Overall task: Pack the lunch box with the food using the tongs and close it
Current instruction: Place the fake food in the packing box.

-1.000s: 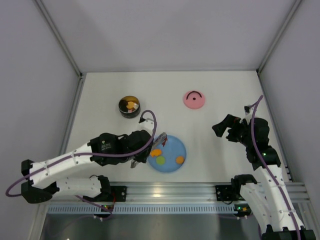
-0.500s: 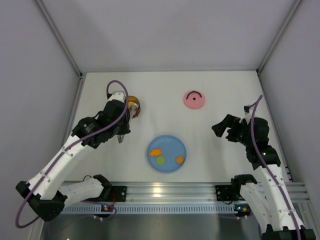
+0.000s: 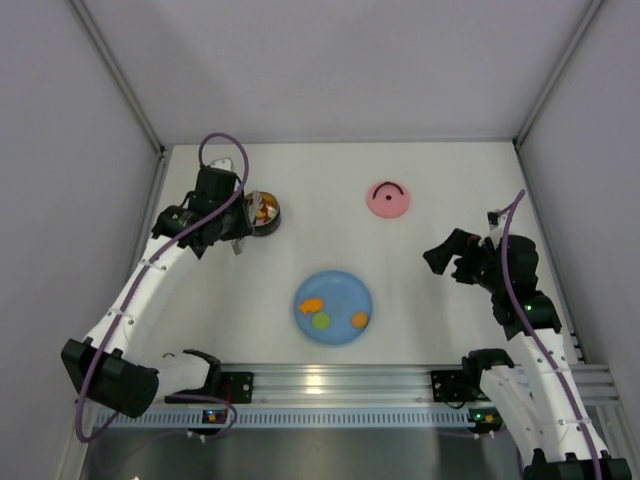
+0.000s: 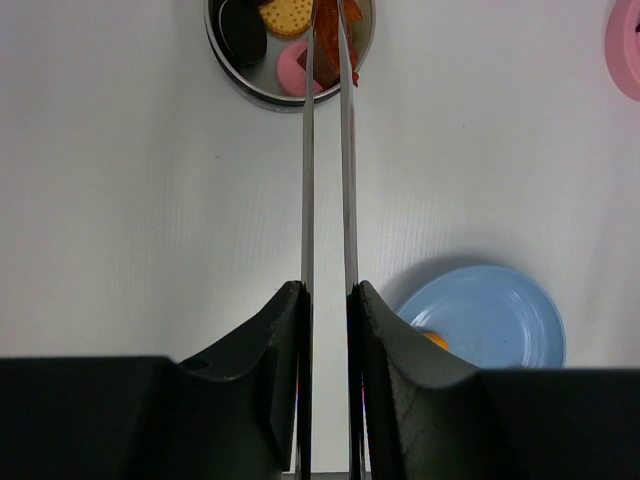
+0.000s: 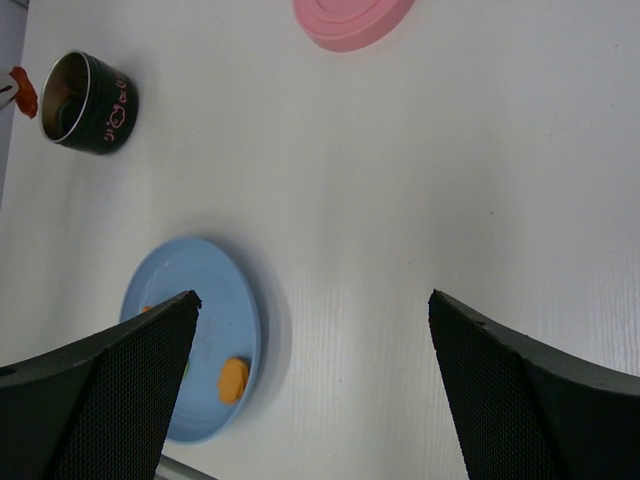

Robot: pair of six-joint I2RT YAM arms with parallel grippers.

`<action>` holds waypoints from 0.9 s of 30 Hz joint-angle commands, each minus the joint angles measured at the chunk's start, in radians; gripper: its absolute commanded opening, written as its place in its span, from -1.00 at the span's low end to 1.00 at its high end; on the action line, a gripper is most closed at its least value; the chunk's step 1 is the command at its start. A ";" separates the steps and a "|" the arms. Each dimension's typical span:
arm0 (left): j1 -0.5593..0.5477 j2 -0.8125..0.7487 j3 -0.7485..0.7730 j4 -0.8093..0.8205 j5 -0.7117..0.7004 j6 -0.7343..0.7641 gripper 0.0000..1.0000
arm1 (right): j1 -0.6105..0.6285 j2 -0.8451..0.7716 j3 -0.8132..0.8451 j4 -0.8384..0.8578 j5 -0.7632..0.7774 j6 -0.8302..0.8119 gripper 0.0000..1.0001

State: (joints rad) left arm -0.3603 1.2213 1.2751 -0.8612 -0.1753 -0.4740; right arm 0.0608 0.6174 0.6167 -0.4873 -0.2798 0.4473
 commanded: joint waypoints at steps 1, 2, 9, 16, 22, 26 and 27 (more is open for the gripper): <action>0.026 0.013 0.001 0.106 0.043 0.017 -0.60 | -0.016 -0.007 0.009 0.016 -0.009 -0.010 0.92; 0.029 0.026 0.001 0.106 0.040 0.018 -0.60 | -0.016 -0.007 0.008 0.016 -0.010 -0.009 0.92; 0.055 0.050 -0.011 0.129 0.030 0.017 -0.54 | -0.015 -0.007 0.000 0.019 -0.010 -0.009 0.92; 0.066 0.061 -0.020 0.140 0.023 0.018 -0.33 | -0.016 -0.005 0.000 0.016 -0.009 -0.012 0.92; 0.070 0.063 -0.019 0.137 0.033 0.026 -0.15 | -0.015 -0.005 0.000 0.018 -0.010 -0.012 0.92; 0.069 0.058 -0.013 0.131 0.034 0.032 -0.04 | -0.015 -0.004 0.000 0.018 -0.010 -0.010 0.91; 0.069 0.053 -0.013 0.131 0.039 0.032 -0.04 | -0.016 -0.005 0.000 0.018 -0.010 -0.010 0.92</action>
State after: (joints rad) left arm -0.2962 1.2858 1.2495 -0.7837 -0.1455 -0.4564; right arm 0.0608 0.6174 0.6151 -0.4873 -0.2821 0.4458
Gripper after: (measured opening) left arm 0.476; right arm 0.959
